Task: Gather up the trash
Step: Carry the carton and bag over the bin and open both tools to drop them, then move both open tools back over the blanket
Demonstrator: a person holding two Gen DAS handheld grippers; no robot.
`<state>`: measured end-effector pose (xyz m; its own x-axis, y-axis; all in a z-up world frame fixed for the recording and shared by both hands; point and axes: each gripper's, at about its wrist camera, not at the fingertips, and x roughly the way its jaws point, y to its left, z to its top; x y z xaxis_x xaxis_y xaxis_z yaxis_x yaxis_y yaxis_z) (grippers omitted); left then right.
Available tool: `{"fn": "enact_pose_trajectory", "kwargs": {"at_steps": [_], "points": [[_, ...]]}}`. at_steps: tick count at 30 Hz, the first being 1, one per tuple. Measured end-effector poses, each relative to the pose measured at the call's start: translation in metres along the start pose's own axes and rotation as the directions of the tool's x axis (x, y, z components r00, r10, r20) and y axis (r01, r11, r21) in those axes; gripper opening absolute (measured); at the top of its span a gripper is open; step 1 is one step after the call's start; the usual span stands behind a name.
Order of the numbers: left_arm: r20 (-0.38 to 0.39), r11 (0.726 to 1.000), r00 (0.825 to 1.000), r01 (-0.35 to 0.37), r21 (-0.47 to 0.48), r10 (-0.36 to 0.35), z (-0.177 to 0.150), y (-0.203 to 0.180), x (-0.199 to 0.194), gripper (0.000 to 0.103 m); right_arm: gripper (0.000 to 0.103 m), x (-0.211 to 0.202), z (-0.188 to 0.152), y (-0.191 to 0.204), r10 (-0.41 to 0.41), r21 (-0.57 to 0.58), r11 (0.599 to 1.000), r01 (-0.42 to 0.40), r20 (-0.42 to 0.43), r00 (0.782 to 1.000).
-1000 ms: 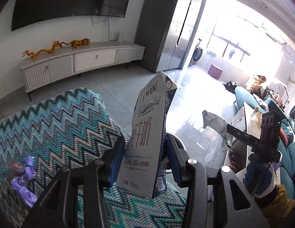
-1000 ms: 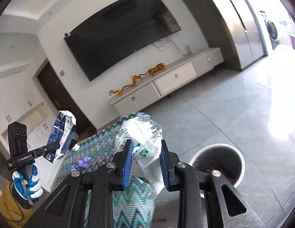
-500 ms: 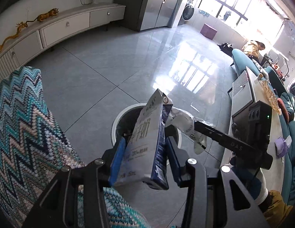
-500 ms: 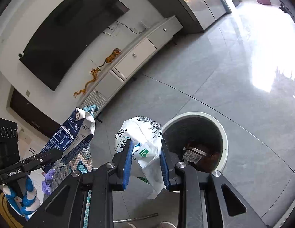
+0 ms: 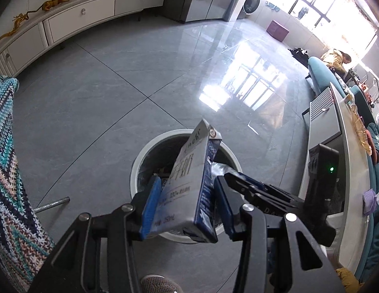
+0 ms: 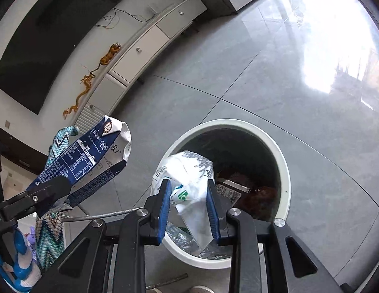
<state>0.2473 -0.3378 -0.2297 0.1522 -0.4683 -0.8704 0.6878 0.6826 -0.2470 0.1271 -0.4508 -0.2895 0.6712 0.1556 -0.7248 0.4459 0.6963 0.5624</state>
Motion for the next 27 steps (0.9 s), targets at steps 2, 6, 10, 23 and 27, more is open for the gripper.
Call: {"fn": "enact_pose_trajectory", "kwargs": {"at_steps": [2,6,10,23,27], "points": [[-0.004,1.000,1.000,0.024,-0.013,-0.024,0.003,-0.002,0.003,0.044,0.052,0.005,0.001,-0.002,-0.027,-0.003,1.000,0.027,0.005,1.000],[0.008,0.999,0.999,0.036,-0.027,-0.036,0.005,0.001,0.000,0.052,0.069,0.005,-0.002,-0.001,-0.051,-0.024,0.998,0.052,0.017,0.999],[0.035,0.999,0.999,0.036,-0.036,-0.035,0.001,0.000,-0.016,0.052,0.069,-0.011,-0.009,0.002,-0.068,-0.042,0.997,0.070,0.040,0.997],[0.223,0.999,0.974,-0.046,0.012,0.042,-0.049,-0.011,-0.146,0.052,0.071,-0.107,-0.033,0.065,-0.049,-0.169,0.982,0.084,0.203,0.978],[0.263,0.996,0.961,-0.092,0.020,0.084,-0.072,-0.010,-0.190,0.052,0.075,-0.147,-0.042,0.097,0.004,-0.218,0.974,0.056,0.264,0.964]]}}
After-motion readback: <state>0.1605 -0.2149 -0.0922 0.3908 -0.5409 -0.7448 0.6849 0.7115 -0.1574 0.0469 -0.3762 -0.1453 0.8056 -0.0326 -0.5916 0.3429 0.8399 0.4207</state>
